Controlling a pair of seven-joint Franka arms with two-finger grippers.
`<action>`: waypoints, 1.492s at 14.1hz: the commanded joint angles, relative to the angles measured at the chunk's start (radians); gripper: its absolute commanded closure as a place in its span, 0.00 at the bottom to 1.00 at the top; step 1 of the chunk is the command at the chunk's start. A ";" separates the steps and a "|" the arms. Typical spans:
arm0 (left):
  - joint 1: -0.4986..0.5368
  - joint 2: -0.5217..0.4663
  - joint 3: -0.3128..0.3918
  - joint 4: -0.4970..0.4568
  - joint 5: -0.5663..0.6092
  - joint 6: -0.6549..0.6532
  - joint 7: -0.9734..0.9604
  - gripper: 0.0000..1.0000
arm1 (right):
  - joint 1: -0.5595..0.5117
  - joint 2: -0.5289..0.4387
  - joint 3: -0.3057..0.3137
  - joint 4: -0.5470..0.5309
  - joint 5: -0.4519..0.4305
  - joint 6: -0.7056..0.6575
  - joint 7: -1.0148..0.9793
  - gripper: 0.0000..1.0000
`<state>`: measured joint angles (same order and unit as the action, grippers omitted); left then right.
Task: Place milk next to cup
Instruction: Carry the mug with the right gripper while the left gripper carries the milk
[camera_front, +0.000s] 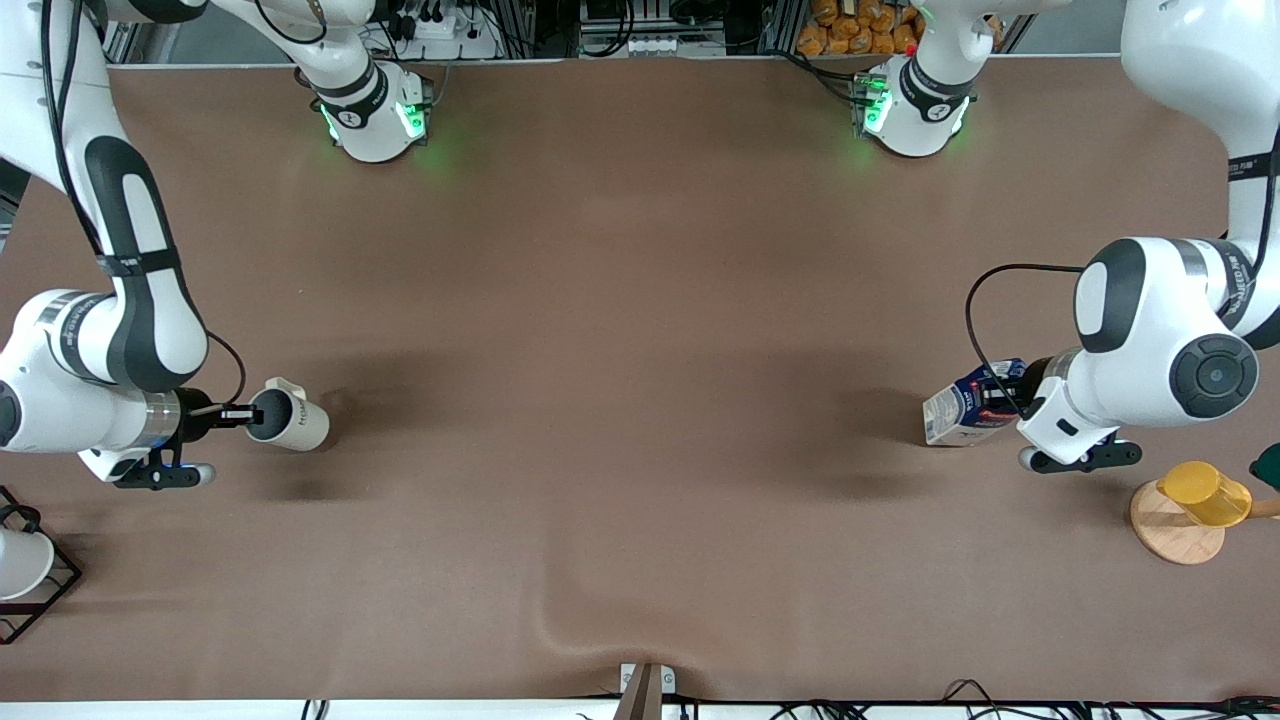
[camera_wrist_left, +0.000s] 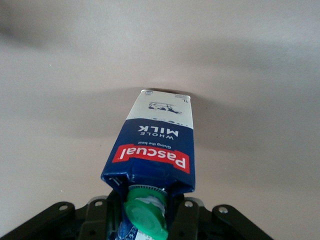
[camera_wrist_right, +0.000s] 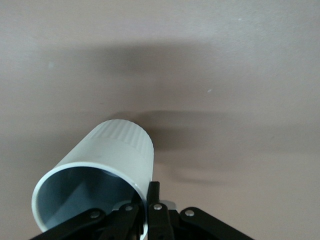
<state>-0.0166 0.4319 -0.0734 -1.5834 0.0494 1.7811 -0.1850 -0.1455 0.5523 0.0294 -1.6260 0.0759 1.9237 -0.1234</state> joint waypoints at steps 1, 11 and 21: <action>-0.014 -0.038 -0.026 0.043 0.032 -0.071 -0.016 0.87 | 0.082 -0.052 0.000 0.000 0.016 -0.061 0.170 1.00; -0.019 -0.128 -0.101 0.045 0.018 -0.138 -0.022 0.86 | 0.553 -0.057 -0.003 0.097 0.120 -0.045 1.000 1.00; -0.019 -0.139 -0.163 0.043 0.015 -0.144 -0.036 0.86 | 0.825 0.144 -0.003 0.163 0.140 0.273 1.363 1.00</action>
<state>-0.0371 0.3083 -0.2225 -1.5366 0.0518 1.6504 -0.1978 0.6535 0.6434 0.0399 -1.5201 0.1975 2.1804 1.2129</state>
